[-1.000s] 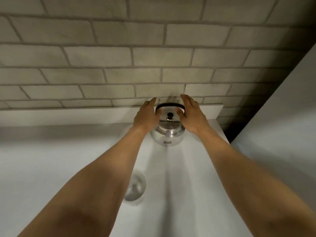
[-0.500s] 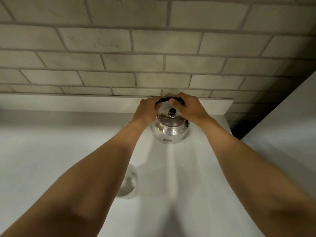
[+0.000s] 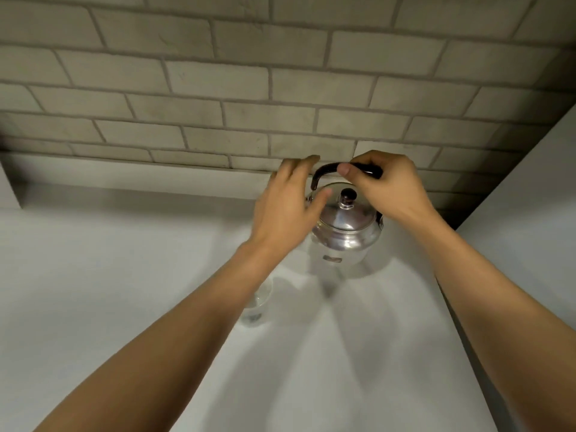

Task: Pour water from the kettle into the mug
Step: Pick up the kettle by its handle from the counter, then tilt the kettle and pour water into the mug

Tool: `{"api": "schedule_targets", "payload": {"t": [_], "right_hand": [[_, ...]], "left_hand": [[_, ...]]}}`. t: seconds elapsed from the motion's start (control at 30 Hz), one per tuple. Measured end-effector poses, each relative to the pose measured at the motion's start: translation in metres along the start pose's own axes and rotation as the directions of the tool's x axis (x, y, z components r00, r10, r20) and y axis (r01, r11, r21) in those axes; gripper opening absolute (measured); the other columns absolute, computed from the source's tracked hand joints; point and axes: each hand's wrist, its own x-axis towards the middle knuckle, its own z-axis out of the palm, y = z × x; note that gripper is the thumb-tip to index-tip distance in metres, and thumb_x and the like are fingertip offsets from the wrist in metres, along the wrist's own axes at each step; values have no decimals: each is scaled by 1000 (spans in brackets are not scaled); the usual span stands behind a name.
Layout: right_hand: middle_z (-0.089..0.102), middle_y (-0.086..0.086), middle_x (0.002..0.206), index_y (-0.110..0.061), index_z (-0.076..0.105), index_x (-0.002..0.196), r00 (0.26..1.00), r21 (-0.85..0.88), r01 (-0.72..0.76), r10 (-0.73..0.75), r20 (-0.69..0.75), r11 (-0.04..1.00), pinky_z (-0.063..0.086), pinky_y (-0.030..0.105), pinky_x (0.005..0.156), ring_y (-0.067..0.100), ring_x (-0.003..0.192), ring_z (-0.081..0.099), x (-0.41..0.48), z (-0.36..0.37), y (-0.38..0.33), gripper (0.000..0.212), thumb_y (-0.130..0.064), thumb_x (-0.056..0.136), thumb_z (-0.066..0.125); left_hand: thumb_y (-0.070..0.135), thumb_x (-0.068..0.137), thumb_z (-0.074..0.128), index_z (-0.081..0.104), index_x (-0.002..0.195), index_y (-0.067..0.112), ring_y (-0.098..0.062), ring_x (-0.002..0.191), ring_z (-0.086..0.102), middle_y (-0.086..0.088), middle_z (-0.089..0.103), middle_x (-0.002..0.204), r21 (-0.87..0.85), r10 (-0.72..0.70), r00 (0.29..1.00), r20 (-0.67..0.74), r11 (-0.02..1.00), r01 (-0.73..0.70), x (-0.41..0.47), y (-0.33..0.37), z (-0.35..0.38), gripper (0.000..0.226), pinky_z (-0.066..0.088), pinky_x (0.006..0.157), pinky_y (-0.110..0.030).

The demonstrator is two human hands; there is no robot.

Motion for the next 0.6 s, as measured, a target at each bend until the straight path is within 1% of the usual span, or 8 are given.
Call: {"api": "schedule_targets", "payload": {"t": [0.07, 0.13, 0.23, 0.37, 0.47, 0.53, 0.6], "right_hand": [[79, -14, 86, -30, 81, 93, 1000, -8, 23, -23, 8, 1000, 56, 25, 76, 6, 86, 73, -17, -10, -12, 34, -61, 82, 71], [79, -16, 87, -33, 81, 94, 999, -3, 48, -48, 10, 999, 58, 32, 81, 5, 88, 74, -34, -18, -20, 33, -63, 82, 72], [78, -23, 88, -39, 81, 91, 998, 17, 68, -68, 4, 998, 58, 30, 83, 1, 87, 74, -57, -26, -26, 23, -60, 83, 74], [78, -28, 88, -48, 77, 85, 995, -6, 91, -91, 33, 996, 57, 24, 80, -3, 86, 74, -84, -26, -32, 11, -59, 84, 75], [78, -26, 88, -43, 80, 88, 994, -43, 94, -91, 58, 995, 58, 26, 79, -3, 86, 74, -99, -25, -36, 19, -61, 84, 74], [79, -21, 84, -36, 83, 94, 993, -79, 101, -95, 75, 992, 60, 30, 79, -2, 86, 74, -105, -24, -40, 27, -60, 85, 75], [79, -20, 87, -32, 84, 97, 990, -116, 109, -97, 100, 987, 61, 34, 82, -1, 87, 74, -108, -21, -46, 30, -59, 85, 75]], "left_hand": [[47, 97, 63, 51, 146, 29, -26, 123, 55, 2, 53, 139, 0, 55, 998, -43, 999, -55, -40, 10, -4, 53, 54, 91, -44], [49, 99, 62, 52, 146, 29, -23, 126, 52, 3, 51, 145, 16, 84, 996, -33, 996, -84, -75, 17, -1, 52, 54, 92, -41], [48, 101, 61, 50, 151, 28, -24, 136, 47, 1, 45, 157, 39, 81, 996, 44, 996, -82, -108, 22, 11, 54, 55, 96, -43], [46, 103, 59, 45, 155, 28, -29, 140, 46, 2, 38, 165, 41, 89, 990, 107, 995, -94, -133, 29, 24, 57, 54, 99, -48], [46, 104, 57, 42, 157, 26, -32, 144, 42, 2, 37, 166, 45, 70, 988, 136, 996, -77, -145, 29, 29, 59, 48, 108, -45], [44, 105, 58, 43, 157, 23, -31, 148, 38, 1, 39, 165, 13, 59, 988, 141, 998, -62, -152, 28, 30, 59, 39, 116, -41], [42, 104, 59, 45, 156, 20, -29, 149, 36, 0, 41, 164, -47, 40, 991, 130, 998, -34, -159, 27, 30, 58, 29, 120, -35]]}}
